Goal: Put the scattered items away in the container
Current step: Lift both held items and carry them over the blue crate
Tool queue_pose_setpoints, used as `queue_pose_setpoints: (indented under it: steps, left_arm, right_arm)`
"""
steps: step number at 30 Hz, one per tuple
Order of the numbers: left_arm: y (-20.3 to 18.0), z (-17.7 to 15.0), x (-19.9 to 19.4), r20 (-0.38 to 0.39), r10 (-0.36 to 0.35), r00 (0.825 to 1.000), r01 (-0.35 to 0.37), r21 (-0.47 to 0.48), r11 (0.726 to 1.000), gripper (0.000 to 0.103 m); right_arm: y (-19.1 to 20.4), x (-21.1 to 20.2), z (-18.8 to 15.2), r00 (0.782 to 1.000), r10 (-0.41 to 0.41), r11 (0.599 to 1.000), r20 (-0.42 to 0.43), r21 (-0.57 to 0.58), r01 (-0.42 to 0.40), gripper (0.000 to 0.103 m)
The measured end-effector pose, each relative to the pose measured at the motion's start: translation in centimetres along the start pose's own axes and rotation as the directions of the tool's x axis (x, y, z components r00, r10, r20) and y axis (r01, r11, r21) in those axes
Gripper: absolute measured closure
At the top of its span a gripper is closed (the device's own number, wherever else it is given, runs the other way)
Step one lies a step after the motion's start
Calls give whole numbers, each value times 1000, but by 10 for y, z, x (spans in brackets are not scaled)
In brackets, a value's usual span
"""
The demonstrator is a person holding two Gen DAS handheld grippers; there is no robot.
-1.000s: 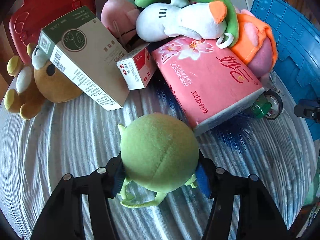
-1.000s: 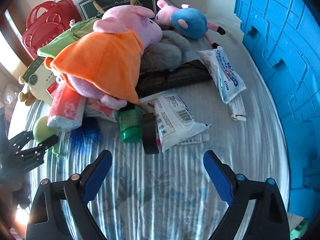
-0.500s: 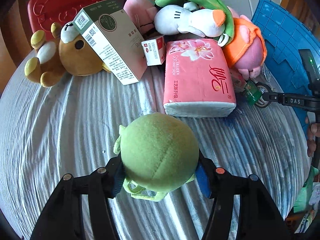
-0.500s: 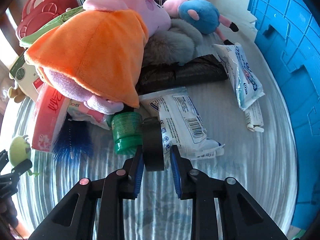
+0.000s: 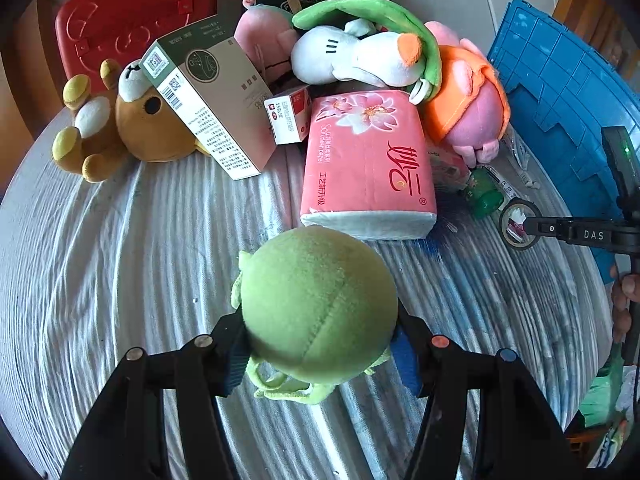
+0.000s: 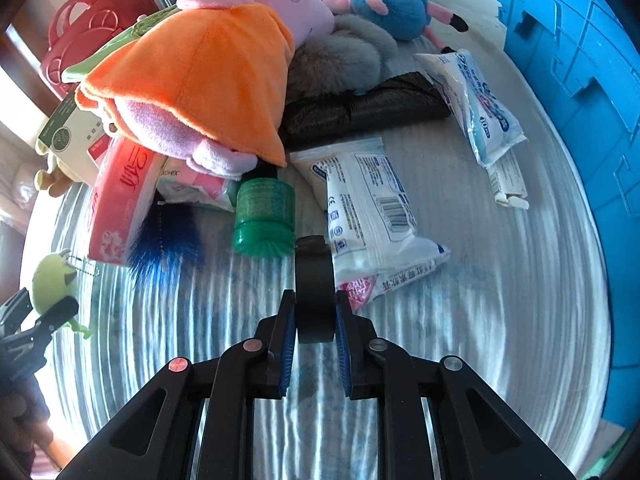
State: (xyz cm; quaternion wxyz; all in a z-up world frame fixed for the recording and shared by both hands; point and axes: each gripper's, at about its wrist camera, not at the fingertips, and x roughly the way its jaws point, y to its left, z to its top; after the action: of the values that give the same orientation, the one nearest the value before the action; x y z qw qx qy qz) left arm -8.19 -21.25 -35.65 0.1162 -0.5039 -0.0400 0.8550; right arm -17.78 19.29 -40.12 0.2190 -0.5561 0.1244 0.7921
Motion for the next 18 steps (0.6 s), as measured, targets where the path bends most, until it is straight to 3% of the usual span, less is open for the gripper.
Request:
queue_pose_setpoints:
  steps: [4, 18]
  left_arm:
    - [21, 1, -2, 8, 4, 1000, -4, -6, 1000, 44]
    - [-6, -3, -30, 35, 69, 997, -69, 0, 998, 47]
  right_arm:
    - [-1, -6, -10, 1000, 9, 1000, -10, -2, -9, 85]
    - [11, -43, -25, 998, 55, 998, 14, -43, -55, 86]
